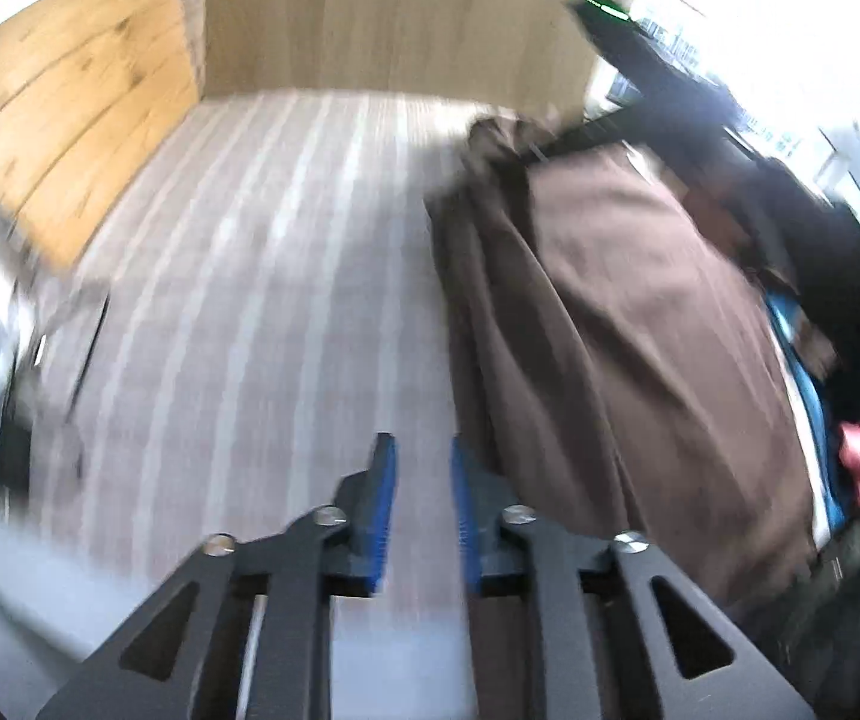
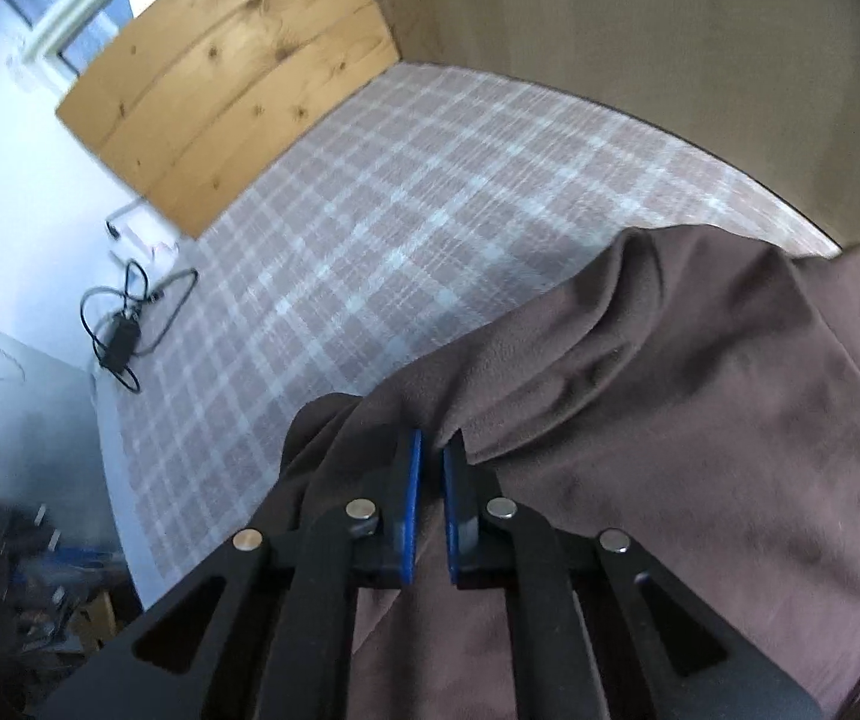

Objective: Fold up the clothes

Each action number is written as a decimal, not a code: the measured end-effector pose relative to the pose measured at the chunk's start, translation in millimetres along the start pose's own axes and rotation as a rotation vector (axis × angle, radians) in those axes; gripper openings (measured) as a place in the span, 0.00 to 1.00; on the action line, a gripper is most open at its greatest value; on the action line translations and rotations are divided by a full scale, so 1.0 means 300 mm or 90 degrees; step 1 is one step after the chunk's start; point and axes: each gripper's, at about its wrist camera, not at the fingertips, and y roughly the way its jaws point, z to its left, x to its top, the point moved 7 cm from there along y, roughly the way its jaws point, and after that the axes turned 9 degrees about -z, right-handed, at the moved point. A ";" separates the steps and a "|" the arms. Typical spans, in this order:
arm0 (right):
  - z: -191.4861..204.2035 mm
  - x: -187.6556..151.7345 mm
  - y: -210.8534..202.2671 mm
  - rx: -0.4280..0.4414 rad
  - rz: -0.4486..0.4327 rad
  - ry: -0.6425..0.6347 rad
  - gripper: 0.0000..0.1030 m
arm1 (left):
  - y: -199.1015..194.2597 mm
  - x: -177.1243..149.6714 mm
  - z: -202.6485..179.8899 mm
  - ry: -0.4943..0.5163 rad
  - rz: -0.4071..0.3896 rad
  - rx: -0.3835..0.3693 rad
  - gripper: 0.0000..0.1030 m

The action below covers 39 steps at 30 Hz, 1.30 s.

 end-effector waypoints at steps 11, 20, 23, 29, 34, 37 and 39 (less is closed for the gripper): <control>-0.050 -0.048 -0.002 0.004 -0.021 0.035 0.07 | 0.400 0.280 -0.054 -0.013 0.026 -0.092 0.14; -0.115 -0.083 -0.015 -0.028 0.000 0.016 0.06 | 0.402 0.272 0.044 0.025 0.015 -0.022 0.04; -0.127 -0.075 -0.021 -0.027 0.027 0.011 0.11 | 0.416 0.256 0.062 0.038 0.024 -0.001 0.09; -0.218 0.104 -0.048 -0.039 -0.035 0.082 0.31 | 0.301 0.279 0.086 0.041 -0.020 0.043 0.12; -0.252 0.198 0.103 -0.087 0.015 0.084 0.31 | 0.191 0.205 -0.049 0.041 -0.017 -0.076 0.12; -0.262 0.197 0.188 -0.142 0.059 0.049 0.16 | 0.190 0.112 -0.157 0.049 0.028 -0.164 0.12; -0.267 0.192 0.211 -0.155 0.062 0.029 0.06 | 0.215 0.044 -0.198 0.061 0.060 -0.187 0.12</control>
